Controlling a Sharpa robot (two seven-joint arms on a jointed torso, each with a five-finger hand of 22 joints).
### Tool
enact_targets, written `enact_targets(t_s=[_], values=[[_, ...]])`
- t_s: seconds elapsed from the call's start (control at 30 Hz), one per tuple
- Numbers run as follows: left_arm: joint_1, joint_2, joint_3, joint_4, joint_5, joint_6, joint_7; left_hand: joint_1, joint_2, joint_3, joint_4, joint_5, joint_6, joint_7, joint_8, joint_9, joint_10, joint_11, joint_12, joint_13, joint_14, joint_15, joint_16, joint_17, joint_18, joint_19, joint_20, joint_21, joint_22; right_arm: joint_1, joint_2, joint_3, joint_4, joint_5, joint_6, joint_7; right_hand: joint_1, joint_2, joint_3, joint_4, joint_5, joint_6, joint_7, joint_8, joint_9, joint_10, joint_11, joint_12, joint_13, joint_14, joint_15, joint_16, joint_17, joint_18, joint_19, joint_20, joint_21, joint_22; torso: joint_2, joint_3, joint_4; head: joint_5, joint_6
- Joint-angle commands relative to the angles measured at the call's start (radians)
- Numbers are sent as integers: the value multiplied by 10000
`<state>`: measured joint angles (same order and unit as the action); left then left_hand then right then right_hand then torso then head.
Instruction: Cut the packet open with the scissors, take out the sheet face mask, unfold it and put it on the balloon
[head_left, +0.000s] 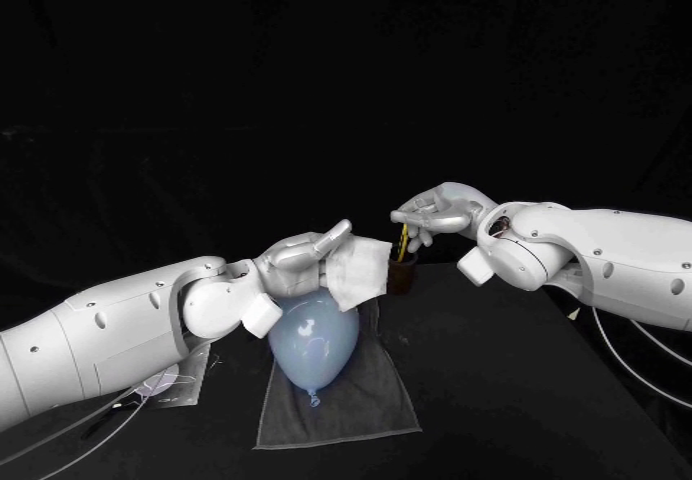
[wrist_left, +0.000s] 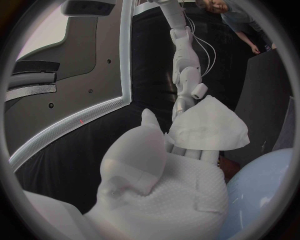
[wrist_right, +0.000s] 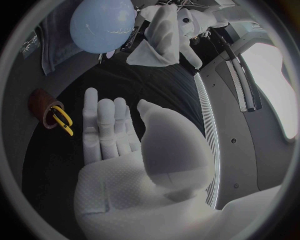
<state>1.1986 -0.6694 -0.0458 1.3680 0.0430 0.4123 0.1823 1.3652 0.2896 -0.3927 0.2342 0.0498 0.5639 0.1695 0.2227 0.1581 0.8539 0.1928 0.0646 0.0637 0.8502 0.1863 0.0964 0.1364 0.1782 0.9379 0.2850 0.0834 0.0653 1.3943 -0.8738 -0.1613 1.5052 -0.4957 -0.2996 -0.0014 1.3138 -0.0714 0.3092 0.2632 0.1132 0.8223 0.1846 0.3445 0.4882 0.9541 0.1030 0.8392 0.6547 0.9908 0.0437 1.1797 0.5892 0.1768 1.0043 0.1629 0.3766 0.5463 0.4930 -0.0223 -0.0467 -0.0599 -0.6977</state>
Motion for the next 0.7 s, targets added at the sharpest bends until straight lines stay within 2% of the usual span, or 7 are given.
enact_targets(t_s=[0.03,0.1,0.27,0.5,0.7], values=[[6,-35,14,47,450,-723,669,135,-3,87,7,-13,-110,428,-3,-3,-110,27,-21,-4,-123,14,-84,-24,27,-178,36,-120,-26,-155,-159,4,255,223,-575,559,33,-46,-72,3,42,66,-103,75,-41,266,-60,182,-26,578,-26,340,533,73,239,-59,-1,-48,7,6,-7,37,-184],[6,-77,15,71,605,-972,813,160,-4,108,35,-13,-137,440,-5,-4,-131,44,-20,-4,-160,29,-116,-33,13,-277,47,-169,-27,-349,-334,-2,486,252,-582,719,-24,-69,-151,63,35,115,-132,89,-89,383,-91,366,11,993,-62,669,1091,68,409,-105,26,-67,1,6,-3,29,-263],[5,-149,18,102,821,-1356,1021,200,-1,151,77,-13,-168,486,-4,-3,-133,86,-15,-2,-191,40,-151,-43,-12,-586,58,-219,-39,-729,-599,-10,858,638,-627,1319,21,-31,-180,66,53,152,-157,94,-149,425,-115,581,82,1339,-88,1012,1670,60,533,-143,47,-78,-8,4,3,48,-444],[4,-214,19,122,981,-1618,1141,319,-1,237,70,-13,-134,531,29,17,-39,130,3,7,-194,47,-172,-47,-36,-1096,65,-246,-61,-1176,-783,-19,1262,1236,-601,2247,207,-46,-181,-62,89,206,-179,66,-293,407,-140,966,250,1752,-116,1536,2502,49,679,-191,117,-45,-16,2,0,68,-536],[4,-227,19,126,1012,-1655,1143,360,-6,265,67,-14,-97,564,53,30,-10,146,10,10,-191,46,-177,-47,-44,-1290,67,-255,-70,-1333,-756,-24,1557,1448,-476,2690,308,-76,-167,-153,53,230,-198,-2,-448,591,-157,1413,681,1949,-131,1812,2949,42,730,-215,177,0,-12,5,8,105,-525]])
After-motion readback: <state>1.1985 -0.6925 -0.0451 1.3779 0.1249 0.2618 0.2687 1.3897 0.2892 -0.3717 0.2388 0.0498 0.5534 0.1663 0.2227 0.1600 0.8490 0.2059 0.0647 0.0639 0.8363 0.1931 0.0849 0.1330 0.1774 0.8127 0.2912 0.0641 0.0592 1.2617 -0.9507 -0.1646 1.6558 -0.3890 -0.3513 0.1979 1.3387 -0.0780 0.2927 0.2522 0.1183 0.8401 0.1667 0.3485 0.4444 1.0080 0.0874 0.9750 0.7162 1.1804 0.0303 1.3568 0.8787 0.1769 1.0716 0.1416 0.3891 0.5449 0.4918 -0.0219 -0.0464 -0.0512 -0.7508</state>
